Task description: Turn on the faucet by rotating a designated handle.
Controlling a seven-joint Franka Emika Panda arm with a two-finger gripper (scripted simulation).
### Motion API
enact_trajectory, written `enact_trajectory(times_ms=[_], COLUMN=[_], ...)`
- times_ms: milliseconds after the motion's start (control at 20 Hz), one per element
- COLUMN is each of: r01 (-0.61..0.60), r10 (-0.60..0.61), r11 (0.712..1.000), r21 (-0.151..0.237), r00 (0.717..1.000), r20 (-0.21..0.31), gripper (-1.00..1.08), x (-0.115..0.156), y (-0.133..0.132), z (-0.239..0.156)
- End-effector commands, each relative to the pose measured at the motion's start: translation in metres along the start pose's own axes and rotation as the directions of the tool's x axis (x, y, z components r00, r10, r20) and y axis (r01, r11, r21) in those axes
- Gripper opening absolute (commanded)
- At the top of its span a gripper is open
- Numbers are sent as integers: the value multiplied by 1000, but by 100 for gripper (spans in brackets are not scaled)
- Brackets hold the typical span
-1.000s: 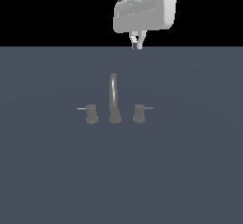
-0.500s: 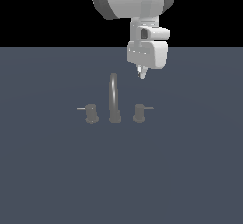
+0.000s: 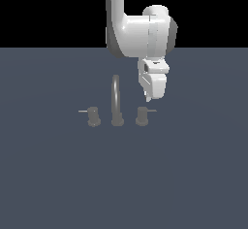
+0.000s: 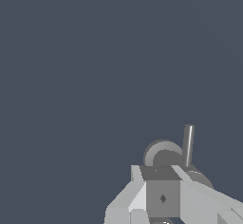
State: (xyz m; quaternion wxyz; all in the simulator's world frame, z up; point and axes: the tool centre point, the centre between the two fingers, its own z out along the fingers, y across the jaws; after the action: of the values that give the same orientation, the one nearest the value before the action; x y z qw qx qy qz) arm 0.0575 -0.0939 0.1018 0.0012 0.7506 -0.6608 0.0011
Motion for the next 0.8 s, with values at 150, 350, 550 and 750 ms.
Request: enact_trajectory(times_ms=[150, 350, 550, 750], r01=[-74, -97, -100, -99], r10=[74, 97, 100, 99], r11=[997, 995, 995, 995], r21=[1, 0, 0, 0], r00=[997, 995, 995, 995], r20=[2, 3, 3, 3], gripper=[-100, -100, -100, -100], x=[6, 8, 8, 11], y=[-2, -2, -2, 5], z=[28, 37, 39, 39])
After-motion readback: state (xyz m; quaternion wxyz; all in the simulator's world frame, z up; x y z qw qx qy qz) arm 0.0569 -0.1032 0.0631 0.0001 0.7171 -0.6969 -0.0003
